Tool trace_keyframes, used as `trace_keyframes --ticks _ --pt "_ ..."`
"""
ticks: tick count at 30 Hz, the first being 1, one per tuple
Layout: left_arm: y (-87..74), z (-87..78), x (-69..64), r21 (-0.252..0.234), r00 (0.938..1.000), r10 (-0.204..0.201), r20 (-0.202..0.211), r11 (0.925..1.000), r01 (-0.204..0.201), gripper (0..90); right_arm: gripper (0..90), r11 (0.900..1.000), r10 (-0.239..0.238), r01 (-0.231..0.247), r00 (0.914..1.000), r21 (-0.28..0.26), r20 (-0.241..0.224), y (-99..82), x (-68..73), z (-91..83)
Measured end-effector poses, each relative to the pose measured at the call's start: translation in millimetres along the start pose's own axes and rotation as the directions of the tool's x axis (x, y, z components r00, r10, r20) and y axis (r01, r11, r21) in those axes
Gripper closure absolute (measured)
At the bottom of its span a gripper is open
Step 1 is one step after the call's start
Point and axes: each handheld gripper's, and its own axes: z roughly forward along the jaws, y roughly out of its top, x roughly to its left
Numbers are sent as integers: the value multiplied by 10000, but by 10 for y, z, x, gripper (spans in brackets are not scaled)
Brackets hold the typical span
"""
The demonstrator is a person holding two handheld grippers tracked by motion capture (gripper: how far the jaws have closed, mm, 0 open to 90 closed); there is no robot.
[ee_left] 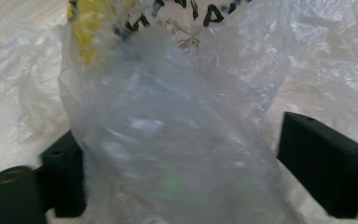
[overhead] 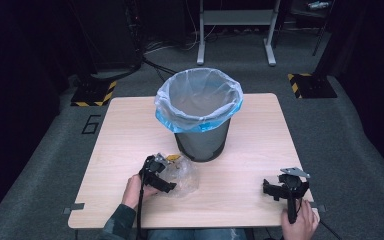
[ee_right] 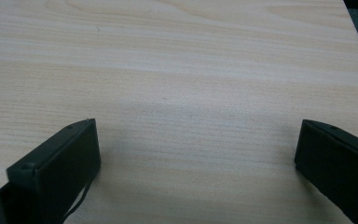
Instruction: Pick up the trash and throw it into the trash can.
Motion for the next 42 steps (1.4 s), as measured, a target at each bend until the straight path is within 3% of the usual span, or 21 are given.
trace_keyframes --ticks 2,5,12,18,27,35,42 --pt "-11 -5 -17 -66 9997 11 -260 10000 -13 165 0 10000 4 -4 10000 -2 2 0 0 0" --pt "-35 -35 -10 -341 9981 -50 -622 9994 29 336 0 10000 7 -7 10000 -2 3 0 1 0" --pt "-102 -106 43 -452 9959 -171 -883 9989 132 596 0 10000 18 -18 10000 -10 5 1 2 2" --pt "-126 -151 34 -609 9953 -195 -945 9980 138 715 0 10000 8 -8 10000 -1 7 1 1 1" --pt "-169 -343 48 -636 9942 74 -1071 9979 -142 774 0 10000 20 -20 10000 -8 6 1 2 2" --pt "-231 -517 81 -679 9924 -29 -1230 9977 -55 779 0 10000 17 -17 10000 -2 10 1 2 1" --pt "-252 -753 144 -1089 9926 -244 -1185 9940 114 786 0 10000 25 -25 10000 -7 13 1 3 2"
